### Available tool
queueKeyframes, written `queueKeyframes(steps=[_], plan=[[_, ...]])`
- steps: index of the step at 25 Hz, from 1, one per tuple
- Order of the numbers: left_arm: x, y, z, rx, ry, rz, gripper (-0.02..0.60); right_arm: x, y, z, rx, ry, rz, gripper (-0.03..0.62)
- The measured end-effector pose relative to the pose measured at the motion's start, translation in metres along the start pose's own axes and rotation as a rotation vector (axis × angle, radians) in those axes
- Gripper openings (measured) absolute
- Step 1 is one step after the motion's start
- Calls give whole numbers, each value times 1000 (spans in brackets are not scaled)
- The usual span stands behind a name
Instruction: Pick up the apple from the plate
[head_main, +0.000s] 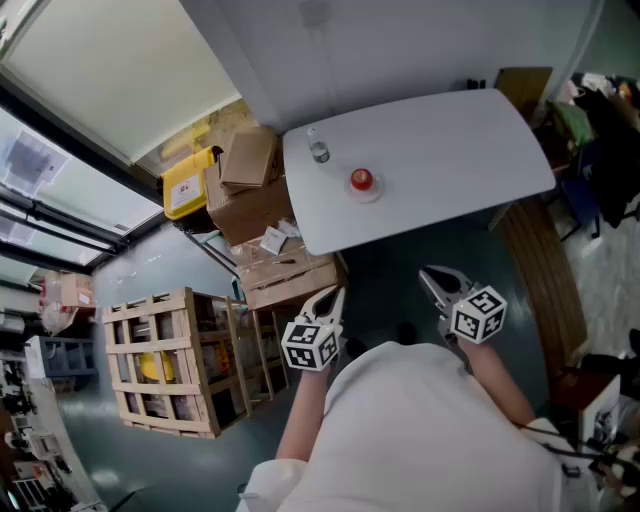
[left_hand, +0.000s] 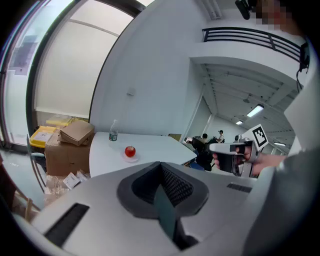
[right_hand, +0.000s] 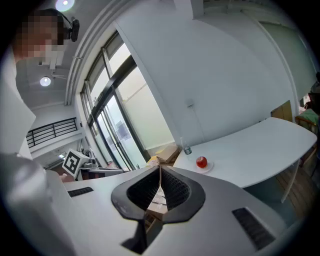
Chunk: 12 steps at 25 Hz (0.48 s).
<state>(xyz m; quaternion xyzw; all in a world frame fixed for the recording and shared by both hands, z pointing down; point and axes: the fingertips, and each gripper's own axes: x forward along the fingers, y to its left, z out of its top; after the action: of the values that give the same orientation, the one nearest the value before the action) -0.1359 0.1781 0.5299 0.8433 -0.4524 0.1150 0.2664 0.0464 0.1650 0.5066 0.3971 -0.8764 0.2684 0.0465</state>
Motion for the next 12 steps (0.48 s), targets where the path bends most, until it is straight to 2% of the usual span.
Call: queueKeyframes(steps=[12], plan=[[5,0,0,-2,4,-4,2,1,-2,4,-6,-4,0,37]])
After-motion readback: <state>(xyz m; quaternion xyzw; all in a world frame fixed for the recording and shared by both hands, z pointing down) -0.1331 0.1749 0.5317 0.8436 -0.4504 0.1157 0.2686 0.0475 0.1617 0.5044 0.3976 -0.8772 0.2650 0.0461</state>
